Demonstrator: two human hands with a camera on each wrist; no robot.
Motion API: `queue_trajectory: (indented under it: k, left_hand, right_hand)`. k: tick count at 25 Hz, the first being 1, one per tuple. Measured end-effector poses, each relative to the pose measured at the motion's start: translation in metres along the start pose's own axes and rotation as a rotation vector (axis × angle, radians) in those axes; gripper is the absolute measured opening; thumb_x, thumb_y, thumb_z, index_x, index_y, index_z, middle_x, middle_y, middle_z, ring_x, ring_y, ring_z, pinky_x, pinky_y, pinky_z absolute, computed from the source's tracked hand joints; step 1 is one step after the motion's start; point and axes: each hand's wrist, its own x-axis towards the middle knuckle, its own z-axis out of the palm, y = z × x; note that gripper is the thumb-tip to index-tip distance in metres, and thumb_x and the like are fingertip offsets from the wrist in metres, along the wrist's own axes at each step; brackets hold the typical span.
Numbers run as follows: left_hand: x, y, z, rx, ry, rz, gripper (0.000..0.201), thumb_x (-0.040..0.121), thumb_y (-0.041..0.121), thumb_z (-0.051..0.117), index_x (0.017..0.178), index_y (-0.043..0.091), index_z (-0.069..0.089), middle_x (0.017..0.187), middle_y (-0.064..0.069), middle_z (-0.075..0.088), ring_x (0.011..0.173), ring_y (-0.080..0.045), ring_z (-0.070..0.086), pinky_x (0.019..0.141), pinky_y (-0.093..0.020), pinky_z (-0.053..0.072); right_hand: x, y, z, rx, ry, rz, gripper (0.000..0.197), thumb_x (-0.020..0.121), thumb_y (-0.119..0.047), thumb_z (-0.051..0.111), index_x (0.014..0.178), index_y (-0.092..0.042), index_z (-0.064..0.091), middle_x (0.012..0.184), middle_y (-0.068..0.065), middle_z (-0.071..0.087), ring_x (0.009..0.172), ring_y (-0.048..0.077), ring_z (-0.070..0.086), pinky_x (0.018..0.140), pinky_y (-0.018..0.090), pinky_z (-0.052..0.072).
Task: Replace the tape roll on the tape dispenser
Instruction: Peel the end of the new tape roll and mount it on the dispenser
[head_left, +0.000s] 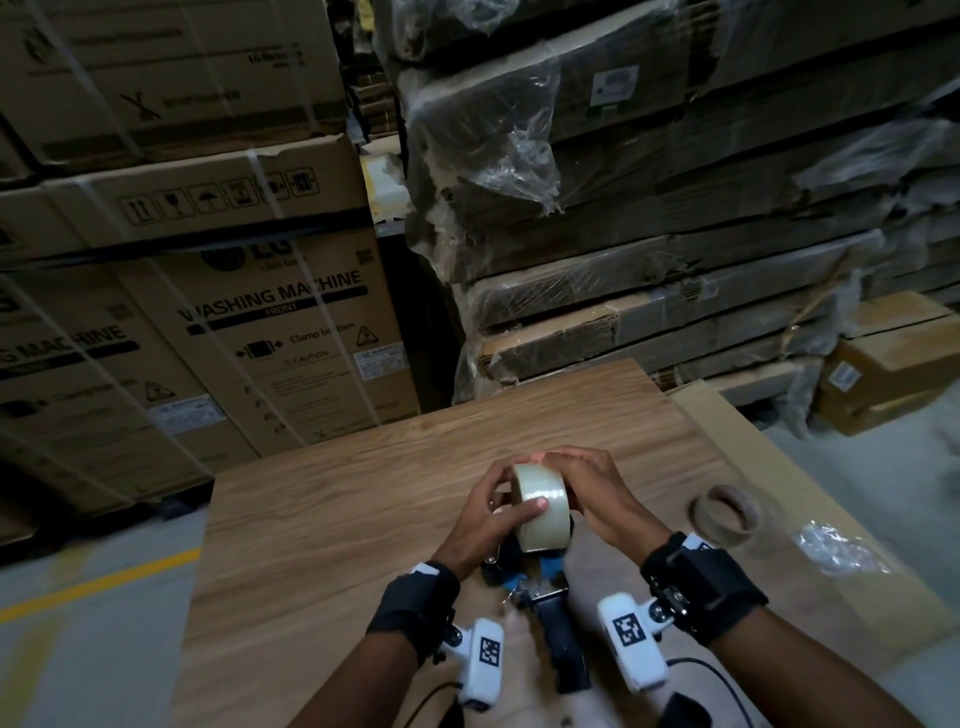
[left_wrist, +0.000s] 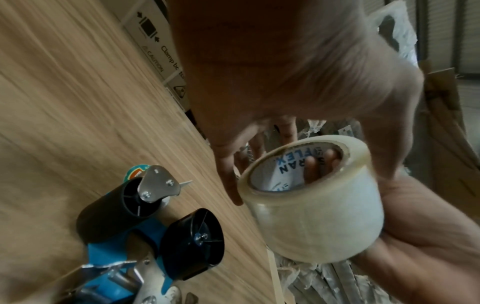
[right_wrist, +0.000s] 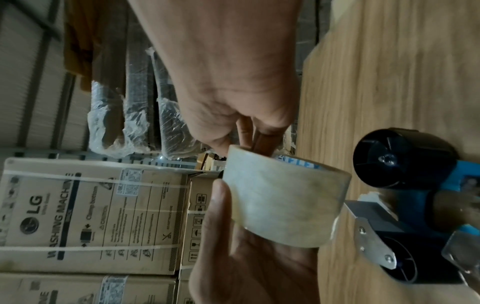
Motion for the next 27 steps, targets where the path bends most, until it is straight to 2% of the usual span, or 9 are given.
queue_trajectory:
  k: [4, 6, 11, 14, 16, 18, 20, 24, 27]
  left_hand:
    - [0.002, -0.002, -0.001, 0.071, -0.014, 0.014, 0.065, 0.069, 0.028, 0.09, 0.127, 0.027, 0.06, 0.125, -0.001, 0.067, 0.114, -0.024, 0.065, 0.096, -0.037, 0.056]
    - [0.005, -0.007, -0.003, 0.026, 0.001, -0.034, 0.069, 0.065, 0.029, 0.091, 0.126, 0.021, 0.061, 0.122, -0.007, 0.07, 0.113, -0.028, 0.067, 0.095, -0.04, 0.056]
    - [0.002, -0.004, 0.001, -0.162, 0.068, -0.278, 0.057, 0.075, 0.047, 0.078, 0.119, 0.012, 0.067, 0.11, -0.012, 0.073, 0.092, -0.025, 0.072, 0.078, -0.037, 0.06]
    - [0.002, -0.006, 0.001, -0.189, 0.105, -0.373, 0.06, 0.076, 0.059, 0.075, 0.113, 0.013, 0.073, 0.104, -0.017, 0.074, 0.094, -0.033, 0.072, 0.087, -0.047, 0.06]
    - [0.001, -0.005, 0.002, -0.179, 0.098, -0.316, 0.057, 0.076, 0.056, 0.076, 0.115, 0.014, 0.071, 0.116, -0.021, 0.071, 0.103, -0.036, 0.07, 0.089, -0.045, 0.059]
    - [-0.002, -0.003, 0.003, -0.172, 0.077, -0.197, 0.051, 0.078, 0.037, 0.078, 0.122, 0.013, 0.066, 0.124, -0.018, 0.068, 0.106, -0.03, 0.068, 0.082, -0.036, 0.058]
    - [-0.003, -0.002, 0.001, -0.183, 0.045, -0.138, 0.061, 0.074, 0.023, 0.082, 0.129, 0.012, 0.06, 0.128, -0.017, 0.065, 0.115, -0.031, 0.064, 0.088, -0.043, 0.058]
    - [-0.001, 0.004, 0.0, -0.126, 0.044, -0.148, 0.067, 0.067, 0.028, 0.087, 0.128, 0.016, 0.062, 0.126, -0.012, 0.068, 0.118, -0.029, 0.064, 0.098, -0.052, 0.055]
    - [-0.001, 0.01, 0.003, -0.119, 0.067, -0.207, 0.046, 0.08, 0.036, 0.08, 0.12, 0.016, 0.067, 0.114, -0.01, 0.073, 0.099, -0.026, 0.071, 0.086, -0.044, 0.057]
  right_hand:
    - [-0.001, -0.002, 0.0, 0.05, 0.023, 0.01, 0.017, 0.092, -0.008, 0.068, 0.098, 0.004, 0.078, 0.082, 0.012, 0.075, 0.072, 0.02, 0.068, 0.056, 0.024, 0.052]
    - [-0.002, -0.001, -0.001, 0.049, 0.003, 0.02, 0.017, 0.092, -0.008, 0.069, 0.101, 0.003, 0.078, 0.09, 0.015, 0.075, 0.08, 0.024, 0.068, 0.062, 0.026, 0.054]
    - [-0.008, -0.007, -0.001, -0.023, -0.131, 0.06, 0.024, 0.09, 0.002, 0.065, 0.11, -0.007, 0.076, 0.101, 0.021, 0.078, 0.086, 0.026, 0.071, 0.068, 0.029, 0.057]
    - [-0.01, -0.008, 0.0, -0.045, -0.159, 0.047, 0.026, 0.089, 0.003, 0.066, 0.107, -0.013, 0.077, 0.103, 0.017, 0.08, 0.086, 0.024, 0.075, 0.076, 0.033, 0.058]
    - [-0.01, -0.007, -0.001, -0.034, -0.131, 0.044, 0.022, 0.09, 0.0, 0.068, 0.106, -0.011, 0.078, 0.103, 0.018, 0.079, 0.086, 0.024, 0.074, 0.076, 0.033, 0.059]
    - [-0.009, -0.007, -0.001, 0.025, -0.077, 0.049, 0.017, 0.092, 0.0, 0.068, 0.104, -0.007, 0.078, 0.098, 0.018, 0.078, 0.079, 0.021, 0.073, 0.068, 0.027, 0.06]
    - [-0.009, -0.007, 0.0, 0.089, -0.032, 0.055, 0.013, 0.092, -0.001, 0.068, 0.099, -0.006, 0.078, 0.095, 0.017, 0.077, 0.075, 0.018, 0.074, 0.065, 0.024, 0.061]
    - [-0.01, -0.008, 0.0, 0.102, -0.025, 0.056, 0.012, 0.094, -0.003, 0.067, 0.101, -0.006, 0.077, 0.098, 0.015, 0.077, 0.081, 0.017, 0.074, 0.069, 0.022, 0.061]
    - [-0.012, -0.009, 0.0, 0.097, -0.059, 0.058, 0.022, 0.095, -0.003, 0.064, 0.116, -0.003, 0.073, 0.11, 0.022, 0.075, 0.093, 0.025, 0.071, 0.074, 0.026, 0.059]
